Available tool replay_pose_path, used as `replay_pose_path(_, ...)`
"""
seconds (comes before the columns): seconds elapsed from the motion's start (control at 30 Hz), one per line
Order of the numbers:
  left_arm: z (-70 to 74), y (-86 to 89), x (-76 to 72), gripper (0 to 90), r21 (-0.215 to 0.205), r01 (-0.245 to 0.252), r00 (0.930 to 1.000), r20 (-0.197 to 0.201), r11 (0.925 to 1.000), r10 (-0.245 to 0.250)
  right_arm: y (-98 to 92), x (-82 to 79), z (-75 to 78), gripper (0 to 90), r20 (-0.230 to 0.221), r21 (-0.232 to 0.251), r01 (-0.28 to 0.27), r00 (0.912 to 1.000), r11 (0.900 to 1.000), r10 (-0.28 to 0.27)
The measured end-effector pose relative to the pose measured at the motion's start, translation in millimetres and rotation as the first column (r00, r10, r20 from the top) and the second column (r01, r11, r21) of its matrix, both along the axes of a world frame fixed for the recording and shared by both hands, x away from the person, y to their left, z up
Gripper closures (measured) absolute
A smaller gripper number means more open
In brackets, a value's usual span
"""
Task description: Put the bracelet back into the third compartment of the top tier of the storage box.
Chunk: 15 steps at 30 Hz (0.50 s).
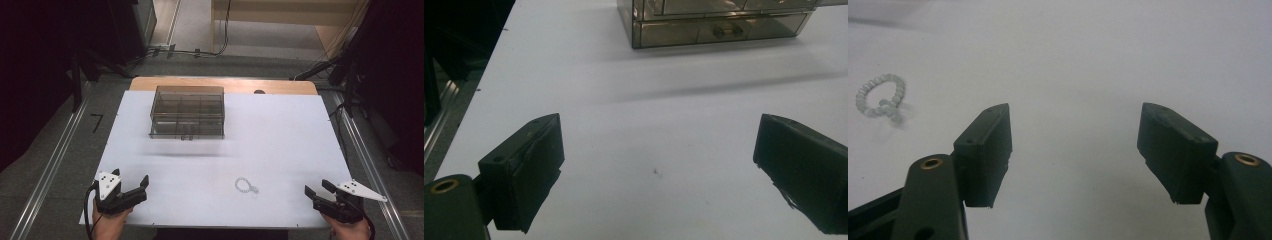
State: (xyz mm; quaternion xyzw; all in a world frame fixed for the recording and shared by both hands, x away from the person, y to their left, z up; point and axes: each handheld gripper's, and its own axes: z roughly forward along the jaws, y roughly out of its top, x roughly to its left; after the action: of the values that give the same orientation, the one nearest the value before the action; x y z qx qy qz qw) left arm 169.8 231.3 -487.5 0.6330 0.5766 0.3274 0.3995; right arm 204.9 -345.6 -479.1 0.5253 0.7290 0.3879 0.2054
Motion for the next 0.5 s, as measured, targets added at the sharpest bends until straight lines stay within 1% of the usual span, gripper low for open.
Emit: replay_pose_path(0.5,0.0,-0.1,-0.2,6.5,0.001,0.001,1.0000,0.005,1.0000,-0.001,2.0,0.2,-0.6,28.4,-0.002,-0.012,-0.012,0.9999,1.000,0.012)
